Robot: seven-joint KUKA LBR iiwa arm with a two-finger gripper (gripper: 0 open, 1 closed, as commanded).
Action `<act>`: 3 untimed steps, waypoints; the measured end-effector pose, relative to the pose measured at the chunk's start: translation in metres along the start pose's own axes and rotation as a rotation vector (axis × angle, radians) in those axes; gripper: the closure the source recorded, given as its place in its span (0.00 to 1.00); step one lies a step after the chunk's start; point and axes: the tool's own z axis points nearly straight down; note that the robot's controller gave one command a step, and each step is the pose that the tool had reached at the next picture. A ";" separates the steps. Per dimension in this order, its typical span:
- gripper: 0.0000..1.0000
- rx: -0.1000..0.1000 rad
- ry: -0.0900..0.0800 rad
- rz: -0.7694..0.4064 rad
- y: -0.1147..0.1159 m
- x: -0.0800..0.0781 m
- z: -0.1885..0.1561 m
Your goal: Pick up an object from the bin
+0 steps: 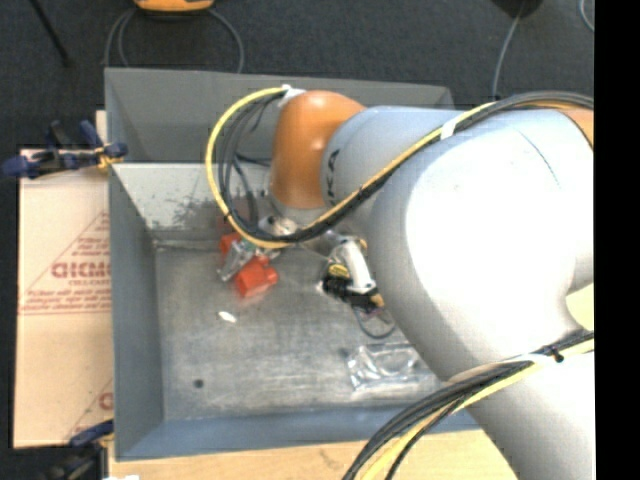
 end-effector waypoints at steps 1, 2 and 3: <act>0.00 0.002 -0.004 -0.007 0.001 -0.001 -0.002; 1.00 0.004 -0.007 -0.008 0.001 -0.003 -0.004; 1.00 -0.005 -0.006 -0.013 0.003 -0.005 -0.109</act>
Offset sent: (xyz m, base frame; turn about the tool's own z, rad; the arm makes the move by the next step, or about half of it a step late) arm 0.0000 0.0000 0.0000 0.0000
